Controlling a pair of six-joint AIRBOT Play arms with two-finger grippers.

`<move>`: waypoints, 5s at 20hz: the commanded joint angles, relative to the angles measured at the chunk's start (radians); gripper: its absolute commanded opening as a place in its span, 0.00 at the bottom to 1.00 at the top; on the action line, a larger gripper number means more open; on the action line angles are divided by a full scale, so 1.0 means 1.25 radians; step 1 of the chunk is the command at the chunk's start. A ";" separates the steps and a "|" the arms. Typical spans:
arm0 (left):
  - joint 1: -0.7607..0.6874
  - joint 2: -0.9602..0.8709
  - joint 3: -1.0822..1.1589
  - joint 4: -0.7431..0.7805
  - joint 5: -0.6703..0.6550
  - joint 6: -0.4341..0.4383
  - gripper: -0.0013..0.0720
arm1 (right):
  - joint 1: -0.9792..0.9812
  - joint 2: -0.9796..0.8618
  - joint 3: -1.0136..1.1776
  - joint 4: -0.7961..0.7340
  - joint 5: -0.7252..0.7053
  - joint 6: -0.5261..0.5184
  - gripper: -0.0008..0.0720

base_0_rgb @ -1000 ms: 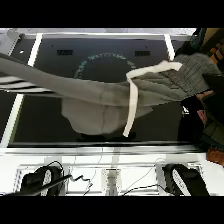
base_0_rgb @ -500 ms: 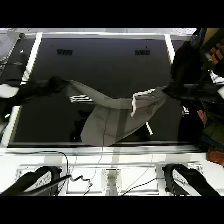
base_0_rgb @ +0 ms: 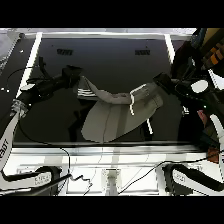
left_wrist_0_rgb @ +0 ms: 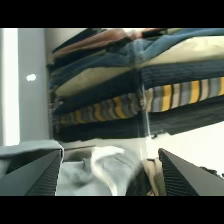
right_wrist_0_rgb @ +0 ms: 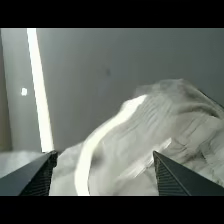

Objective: Fold the clothes and pants, and hang the long-sleeved shirts on hangers.

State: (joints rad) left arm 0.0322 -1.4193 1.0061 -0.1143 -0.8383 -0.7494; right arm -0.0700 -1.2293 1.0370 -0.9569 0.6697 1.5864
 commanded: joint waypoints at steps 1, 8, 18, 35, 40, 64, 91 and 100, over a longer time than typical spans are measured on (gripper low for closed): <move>0.035 -0.005 0.001 0.014 -0.054 0.045 0.96 | -0.020 -0.011 0.017 -0.096 -0.025 0.001 0.93; 0.197 0.144 0.001 0.564 -0.184 -0.120 0.03 | -0.317 -0.046 0.020 -0.200 0.285 -0.082 0.77; 0.200 0.251 0.000 0.671 -0.253 -0.150 0.78 | -0.286 -0.283 -0.054 0.077 0.319 -0.290 0.77; 0.200 0.267 -0.100 0.672 -0.363 -0.245 0.03 | -0.188 -0.308 -0.052 0.234 0.122 -0.370 0.07; 0.191 0.491 -0.367 0.679 -0.259 -0.300 0.02 | -0.188 -0.275 -0.052 0.244 0.122 -0.369 0.07; -0.293 0.383 -0.683 0.500 0.225 -0.344 0.74 | -0.188 -0.273 -0.052 0.245 0.140 -0.333 0.07; -0.477 0.297 -0.359 0.586 0.420 -0.056 0.03 | -0.189 -0.190 -0.049 0.210 0.176 -0.336 0.07; -0.134 0.514 -0.258 0.638 0.420 -0.059 0.02 | -0.188 0.109 0.024 0.096 0.179 -0.334 0.07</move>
State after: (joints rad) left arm -0.2485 -0.8497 0.6628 0.6731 -0.3172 -0.8223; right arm -0.3054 -1.2034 1.0412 -0.8093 0.8978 1.1667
